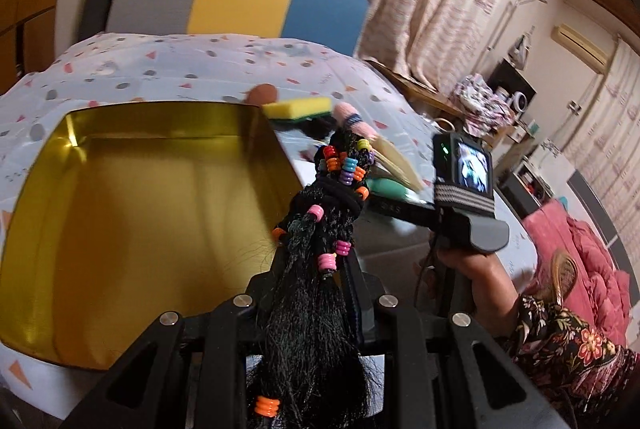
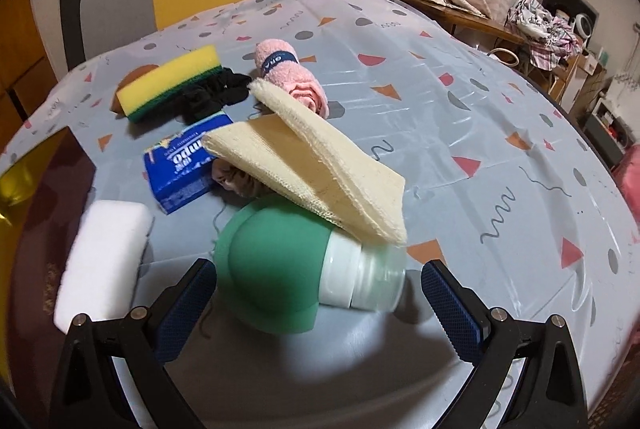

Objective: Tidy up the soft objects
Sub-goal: 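Grasp the green silicone bottle with the right tool while the left tool lifts the hair toward the tray, then lower the hair into the gold tray and open the left tool while the right tool carries the bottle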

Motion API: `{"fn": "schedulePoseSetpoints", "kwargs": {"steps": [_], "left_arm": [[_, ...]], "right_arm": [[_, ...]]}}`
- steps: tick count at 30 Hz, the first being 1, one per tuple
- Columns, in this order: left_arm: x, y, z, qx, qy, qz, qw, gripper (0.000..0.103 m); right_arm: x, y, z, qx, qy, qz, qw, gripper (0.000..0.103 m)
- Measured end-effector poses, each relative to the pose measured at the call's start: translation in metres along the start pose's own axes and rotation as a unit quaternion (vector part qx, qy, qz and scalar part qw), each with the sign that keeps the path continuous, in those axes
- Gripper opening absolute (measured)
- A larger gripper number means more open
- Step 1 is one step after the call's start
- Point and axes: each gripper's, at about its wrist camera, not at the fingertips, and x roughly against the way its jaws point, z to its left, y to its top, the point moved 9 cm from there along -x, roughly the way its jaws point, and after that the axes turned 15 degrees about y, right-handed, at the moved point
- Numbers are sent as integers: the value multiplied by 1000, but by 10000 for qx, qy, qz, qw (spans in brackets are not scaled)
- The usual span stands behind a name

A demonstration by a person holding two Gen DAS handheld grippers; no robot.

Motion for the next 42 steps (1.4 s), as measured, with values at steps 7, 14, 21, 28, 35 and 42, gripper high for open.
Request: {"fn": "schedulePoseSetpoints", "kwargs": {"steps": [7, 14, 21, 28, 35, 42], "left_arm": [[-11, 15, 48, 368, 329, 96, 9987, 25], [-20, 24, 82, 653, 506, 144, 9965, 25], [-32, 36, 118, 911, 800, 317, 9921, 25], [-61, 54, 164, 1223, 1261, 617, 9825, 25], [-84, 70, 191, 1354, 1696, 721, 9735, 29], [-103, 67, 209, 1222, 2260, 926, 9620, 47]], "right_arm": [[-3, -4, 1, -74, 187, -71, 9998, 91], [-1, -5, 0, -137, 223, -162, 9995, 88], [11, -16, 4, -193, 338, -264, 9989, 85], [23, -30, 17, -204, 595, -464, 9969, 85], [24, -33, 20, -201, 631, -533, 9964, 85], [25, -34, 19, -189, 623, -582, 9962, 85]]}}
